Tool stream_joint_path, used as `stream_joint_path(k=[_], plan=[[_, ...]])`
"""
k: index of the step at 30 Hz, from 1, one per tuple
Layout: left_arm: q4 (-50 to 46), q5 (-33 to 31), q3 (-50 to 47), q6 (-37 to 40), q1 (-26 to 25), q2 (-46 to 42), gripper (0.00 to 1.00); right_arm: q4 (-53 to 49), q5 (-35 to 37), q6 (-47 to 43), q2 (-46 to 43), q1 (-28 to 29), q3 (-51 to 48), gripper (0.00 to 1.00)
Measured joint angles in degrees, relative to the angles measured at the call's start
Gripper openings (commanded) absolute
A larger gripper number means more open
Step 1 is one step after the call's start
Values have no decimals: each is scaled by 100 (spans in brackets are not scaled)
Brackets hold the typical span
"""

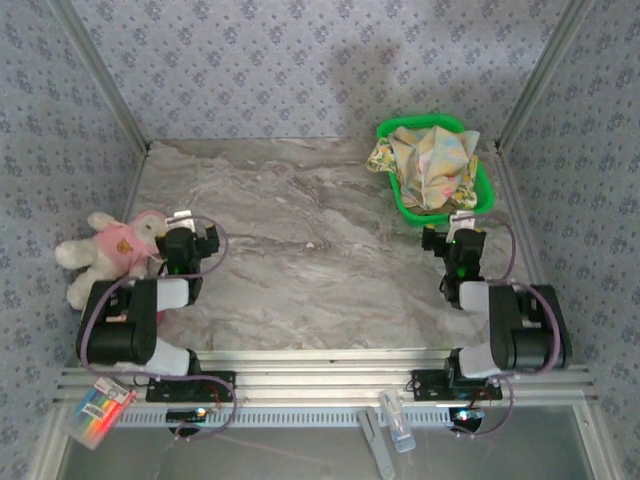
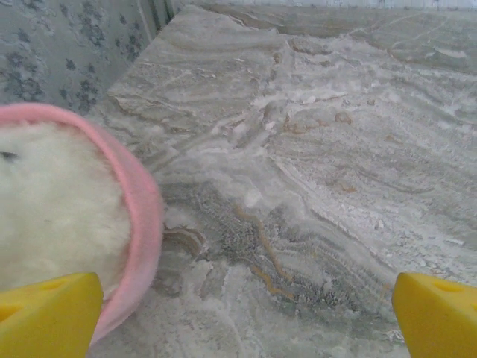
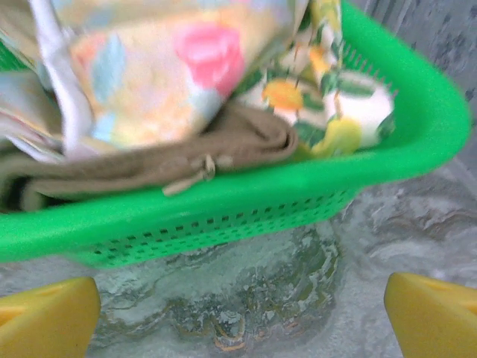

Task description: Fold and stack the skirts

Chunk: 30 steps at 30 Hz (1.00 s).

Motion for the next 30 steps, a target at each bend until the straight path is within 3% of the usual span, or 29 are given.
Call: stream_joint_path(k=[6,11,17,24,30], plan=[[-1300,22,354,-352,-105,-1513,100,-1174,-352,142,-1965,2,133,100],[-2693,24,1040,-1121,-107,-2264,100,-2789,-516,525,-2382,-70,1139,100],[-3606,501,1167,-2070,-105,-2959,100,-4275,-588,686,-1346,-229,3051,100],[-4310,942,1169,-2474,-13,-3585,100,-5477,-1067,581,721,-225,5069,100],[-5073,1316,1311,-2594,52,-3657,100,-6181,-540,756,2391,-48,6826,95]])
